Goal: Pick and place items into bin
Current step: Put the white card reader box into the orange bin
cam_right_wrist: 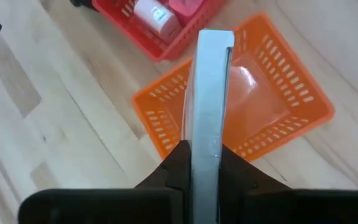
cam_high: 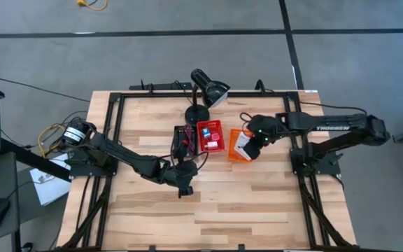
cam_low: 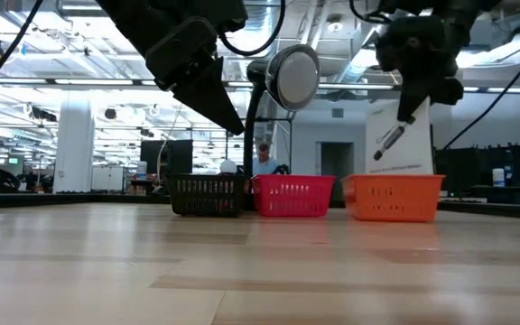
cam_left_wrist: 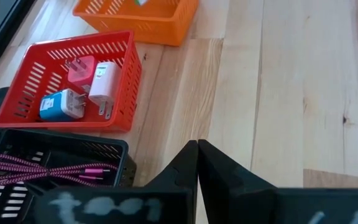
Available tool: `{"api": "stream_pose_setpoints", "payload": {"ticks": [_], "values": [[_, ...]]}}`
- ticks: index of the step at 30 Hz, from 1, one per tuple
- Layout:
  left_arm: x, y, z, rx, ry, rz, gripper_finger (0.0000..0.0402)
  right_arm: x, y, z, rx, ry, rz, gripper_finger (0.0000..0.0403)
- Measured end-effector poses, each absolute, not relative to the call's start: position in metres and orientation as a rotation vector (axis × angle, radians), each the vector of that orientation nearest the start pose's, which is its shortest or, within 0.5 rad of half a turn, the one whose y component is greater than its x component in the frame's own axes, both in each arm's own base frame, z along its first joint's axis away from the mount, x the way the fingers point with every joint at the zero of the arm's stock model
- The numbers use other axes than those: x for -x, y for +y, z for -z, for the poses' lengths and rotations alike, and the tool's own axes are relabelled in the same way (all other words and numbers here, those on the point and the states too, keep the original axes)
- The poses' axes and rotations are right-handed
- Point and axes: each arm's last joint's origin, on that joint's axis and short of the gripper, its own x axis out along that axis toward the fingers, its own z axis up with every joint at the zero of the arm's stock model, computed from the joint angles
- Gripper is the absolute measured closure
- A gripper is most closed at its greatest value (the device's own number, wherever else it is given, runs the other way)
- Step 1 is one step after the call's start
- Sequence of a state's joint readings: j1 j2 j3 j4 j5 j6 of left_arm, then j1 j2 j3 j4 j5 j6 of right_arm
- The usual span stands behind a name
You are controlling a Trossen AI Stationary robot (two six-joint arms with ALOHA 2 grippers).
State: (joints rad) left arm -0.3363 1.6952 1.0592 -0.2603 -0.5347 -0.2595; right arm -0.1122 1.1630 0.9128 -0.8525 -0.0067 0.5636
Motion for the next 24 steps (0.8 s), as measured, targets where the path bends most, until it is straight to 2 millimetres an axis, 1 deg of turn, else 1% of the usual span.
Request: {"api": "stream_pose_setpoints", "payload": {"ticks": [4, 7, 9, 11, 13, 17, 19, 21, 24], "values": [[-0.329, -0.099, -0.196, -0.130, 0.782, -0.290, 0.0401, -0.209, -0.029, -0.250, -0.562, 1.065, 0.392, 0.0366], [-0.328, -0.099, -0.195, -0.128, 0.784, -0.292, 0.0401, -0.216, -0.032, -0.243, -0.518, 1.042, 0.272, 0.0369], [-0.328, -0.099, -0.195, -0.130, 0.788, -0.292, 0.0401, -0.215, -0.034, -0.240, -0.481, 1.054, 0.217, 0.0370], [-0.328, -0.099, -0.195, -0.130, 0.794, -0.294, 0.0401, -0.218, -0.038, -0.239, -0.455, 1.048, 0.206, 0.0370], [-0.328, -0.099, -0.195, -0.130, 0.795, -0.293, 0.0401, -0.214, -0.044, -0.237, -0.438, 1.076, 0.212, 0.0367], [-0.327, -0.099, -0.194, -0.126, 0.807, -0.284, 0.0401, -0.216, -0.054, -0.234, -0.483, 1.073, 0.112, 0.0366], [-0.326, -0.099, -0.193, -0.122, 0.823, -0.267, 0.0401, -0.217, -0.060, -0.230, -0.511, 1.084, 0.116, 0.0368], [-0.326, -0.099, -0.193, -0.121, 0.833, -0.259, 0.0401, -0.219, -0.066, -0.222, -0.540, 1.121, 0.104, 0.0369], [-0.325, -0.099, -0.192, -0.122, 0.845, -0.253, 0.0401, -0.225, -0.072, -0.209, -0.569, 1.161, 0.011, 0.0366]]}}
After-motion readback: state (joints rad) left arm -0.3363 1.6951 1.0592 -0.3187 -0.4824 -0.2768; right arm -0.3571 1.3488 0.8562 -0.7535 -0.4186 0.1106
